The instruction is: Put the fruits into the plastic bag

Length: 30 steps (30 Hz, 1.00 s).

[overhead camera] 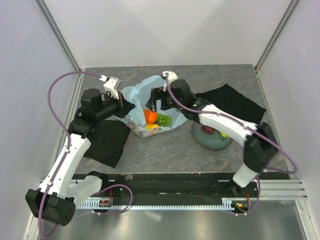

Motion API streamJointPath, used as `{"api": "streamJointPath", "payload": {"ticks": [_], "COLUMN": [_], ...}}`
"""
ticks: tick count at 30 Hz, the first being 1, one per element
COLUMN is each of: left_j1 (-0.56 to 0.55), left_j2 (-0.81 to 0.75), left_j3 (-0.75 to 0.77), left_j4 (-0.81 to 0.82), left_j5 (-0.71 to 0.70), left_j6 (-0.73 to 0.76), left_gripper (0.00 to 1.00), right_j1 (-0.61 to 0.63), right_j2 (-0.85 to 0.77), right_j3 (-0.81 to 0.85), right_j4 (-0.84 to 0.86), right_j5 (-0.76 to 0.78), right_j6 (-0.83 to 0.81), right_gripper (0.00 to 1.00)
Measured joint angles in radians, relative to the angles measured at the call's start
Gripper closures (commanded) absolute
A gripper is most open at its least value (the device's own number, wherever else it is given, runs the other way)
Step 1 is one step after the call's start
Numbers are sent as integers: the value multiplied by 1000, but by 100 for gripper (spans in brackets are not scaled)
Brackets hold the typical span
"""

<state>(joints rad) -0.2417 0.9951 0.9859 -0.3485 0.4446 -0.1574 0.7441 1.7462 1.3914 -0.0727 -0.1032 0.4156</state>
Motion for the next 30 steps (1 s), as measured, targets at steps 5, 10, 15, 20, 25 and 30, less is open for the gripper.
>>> {"api": "streamJointPath", "payload": {"ticks": [5,10,15,20,25,30], "left_j1": [0,0,0,0,0,0], "left_j2": [0,0,0,0,0,0], "left_j3": [0,0,0,0,0,0], "left_j4": [0,0,1,1,1,2], "left_j5": [1,2,3,3,3,3], "left_j6": [0,0,0,0,0,0], "left_gripper": [98,98,98,98,98,99], "right_j1": [-61,-296,-432,-524,-560,-592], "right_j2": [-360,-579,-494,-409,-368,-310], "right_j3": [-200,-343,-413,-462,-468,-504], "right_j4": [-49,-169,-362,-475,-473,-434], "right_j5": [159,303,423,431,418,375], "right_j6": [-32,-36,-53,-72,-89,-97], "right_gripper": [2,2,2,2,2,2]}}
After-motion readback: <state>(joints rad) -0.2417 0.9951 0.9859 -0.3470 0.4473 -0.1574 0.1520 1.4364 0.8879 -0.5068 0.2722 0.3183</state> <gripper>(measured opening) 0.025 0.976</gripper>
